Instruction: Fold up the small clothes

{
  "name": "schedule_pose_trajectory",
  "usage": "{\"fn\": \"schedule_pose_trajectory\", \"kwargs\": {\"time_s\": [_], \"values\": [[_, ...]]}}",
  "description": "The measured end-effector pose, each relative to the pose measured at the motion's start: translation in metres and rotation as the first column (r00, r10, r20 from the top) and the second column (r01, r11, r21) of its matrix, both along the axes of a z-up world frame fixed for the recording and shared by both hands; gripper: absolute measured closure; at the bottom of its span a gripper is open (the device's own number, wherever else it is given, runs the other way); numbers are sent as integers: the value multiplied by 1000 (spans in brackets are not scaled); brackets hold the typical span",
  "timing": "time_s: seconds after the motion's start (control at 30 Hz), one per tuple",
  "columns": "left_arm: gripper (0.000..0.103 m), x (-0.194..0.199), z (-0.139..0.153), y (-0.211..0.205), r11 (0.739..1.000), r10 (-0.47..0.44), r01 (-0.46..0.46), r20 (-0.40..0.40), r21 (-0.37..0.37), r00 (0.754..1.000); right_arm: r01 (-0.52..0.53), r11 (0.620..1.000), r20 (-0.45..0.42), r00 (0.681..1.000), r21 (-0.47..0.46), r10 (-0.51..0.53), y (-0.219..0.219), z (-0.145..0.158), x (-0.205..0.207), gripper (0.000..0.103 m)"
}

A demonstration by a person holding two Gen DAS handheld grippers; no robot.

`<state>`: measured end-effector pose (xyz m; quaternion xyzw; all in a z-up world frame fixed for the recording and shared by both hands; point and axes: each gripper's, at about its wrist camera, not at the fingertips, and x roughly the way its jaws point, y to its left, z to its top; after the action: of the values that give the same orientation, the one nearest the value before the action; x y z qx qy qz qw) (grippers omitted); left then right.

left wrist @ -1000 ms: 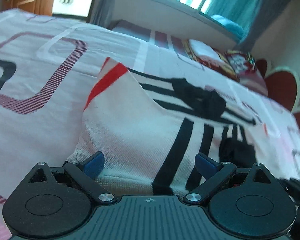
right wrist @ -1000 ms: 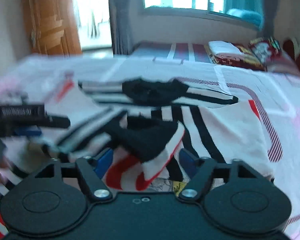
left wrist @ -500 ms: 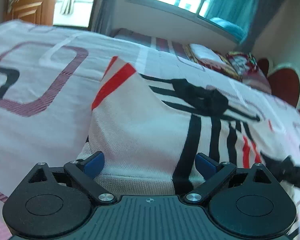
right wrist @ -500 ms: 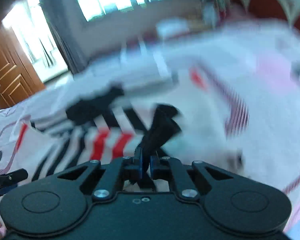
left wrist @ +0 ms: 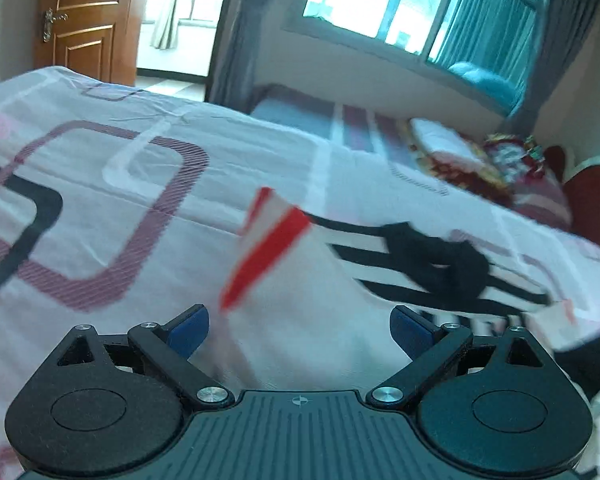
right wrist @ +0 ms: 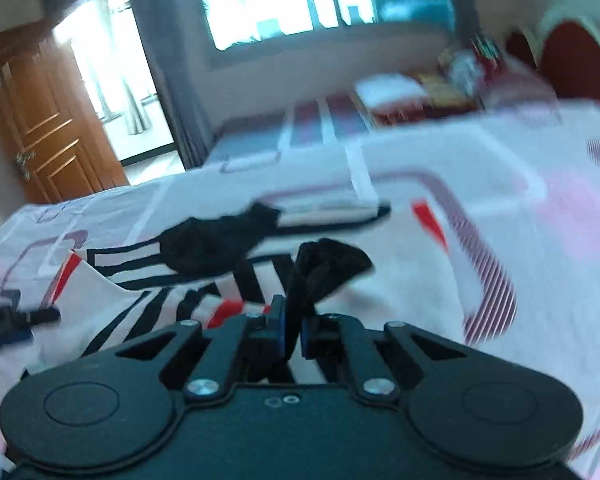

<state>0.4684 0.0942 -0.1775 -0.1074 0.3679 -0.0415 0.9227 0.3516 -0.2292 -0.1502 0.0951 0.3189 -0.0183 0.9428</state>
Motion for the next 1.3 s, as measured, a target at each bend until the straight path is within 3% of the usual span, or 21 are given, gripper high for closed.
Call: {"fn": "schedule_pose_trajectory", "kwargs": {"time_s": [0.1,0.2,0.23,0.3,0.33,0.4,0.43,0.5,0.67,0.73,0.77,0.83,0.9,0.97,1.03,1.13,1.23,1.3], "values": [[7,22,-15,7,1000,15,-14,-62,14,998,43,998,-98,994,-37,-47,-14,-22,6,96],[7,35,-29,12,1000,5,-8,-90,-30,996,62,997,-166,984,-42,-68,-27,-44,8,94],[7,37,-32,12,999,0,-3,-87,-39,996,59,998,-166,984,-25,-62,-26,-42,7,90],[7,39,-36,12,999,-9,6,-63,-50,998,65,997,-155,986,37,-58,-31,-36,6,71],[9,41,-38,12,998,-15,12,-55,-63,998,70,996,-147,987,59,-61,-34,-34,5,70],[48,50,-42,15,995,-24,18,-64,-103,998,79,995,-151,986,55,-70,-34,-33,8,74],[52,54,-43,18,994,-12,4,-70,-113,997,79,995,-158,985,59,-69,-36,-34,9,75],[68,63,-45,21,991,-9,-2,-83,-131,997,82,994,-163,984,69,-70,-35,-35,10,75],[73,70,-51,34,979,55,-69,-76,-193,996,57,997,-149,988,50,-49,-26,-34,12,77],[73,70,-56,40,966,97,-111,-71,-232,993,51,998,-144,989,38,-45,-23,-35,13,83],[73,69,-57,38,969,103,-113,-56,-222,993,55,998,-146,988,13,-53,-22,-37,14,92],[73,68,-58,34,967,132,-138,-43,-214,990,66,997,-164,984,-37,-71,-23,-47,20,96],[73,65,-57,37,954,181,-186,-41,-235,983,72,995,-144,986,-66,-81,-25,-49,22,96],[72,63,-53,34,959,198,-200,-30,-202,980,80,995,-138,987,-64,-88,-25,-45,22,94],[72,58,-42,29,969,188,-189,-21,-158,982,88,993,-118,988,-79,-97,-25,-42,17,88],[72,34,-16,21,982,159,-150,77,-114,984,72,992,-148,985,-107,-87,-28,-41,17,78],[72,15,1,1,994,64,-53,110,-94,992,112,990,-59,991,-89,-117,-34,-22,6,77],[72,14,2,-22,996,-30,37,90,-75,996,91,991,-26,995,-101,-94,-28,-13,5,77]]}}
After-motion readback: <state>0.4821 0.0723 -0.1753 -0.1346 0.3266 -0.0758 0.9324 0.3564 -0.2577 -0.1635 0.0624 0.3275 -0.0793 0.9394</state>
